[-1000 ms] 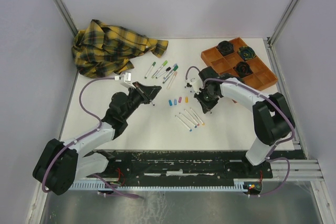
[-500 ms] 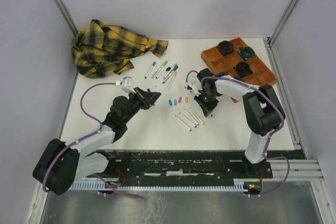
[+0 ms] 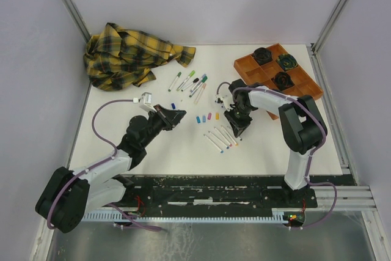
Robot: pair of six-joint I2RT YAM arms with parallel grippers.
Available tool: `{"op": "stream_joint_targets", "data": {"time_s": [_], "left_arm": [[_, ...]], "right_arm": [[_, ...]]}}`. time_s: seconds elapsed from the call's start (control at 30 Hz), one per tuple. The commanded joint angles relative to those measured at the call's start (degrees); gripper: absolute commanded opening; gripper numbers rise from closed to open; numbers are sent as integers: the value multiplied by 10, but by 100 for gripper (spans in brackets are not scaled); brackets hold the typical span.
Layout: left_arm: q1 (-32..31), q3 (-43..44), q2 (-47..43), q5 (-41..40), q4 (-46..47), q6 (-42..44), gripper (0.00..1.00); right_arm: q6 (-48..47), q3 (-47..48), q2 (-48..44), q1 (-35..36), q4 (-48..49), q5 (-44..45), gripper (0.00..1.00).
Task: Open the pen caps
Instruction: Place the pen at the center of the board.
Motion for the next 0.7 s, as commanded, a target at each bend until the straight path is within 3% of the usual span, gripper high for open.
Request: {"op": "stream_joint_targets", "data": {"time_s": [0.0, 0.33, 0.67], "left_arm": [[-4, 0, -9, 1, 24, -24, 3], [-19, 11, -2, 3, 24, -23, 3], [-83, 36, 62, -27, 46, -11, 3]], "right_arm": [[11, 18, 11, -5, 3, -18, 28], [10, 20, -7, -15, -2, -40, 32], [6, 18, -70, -25, -4, -58, 35]]}}
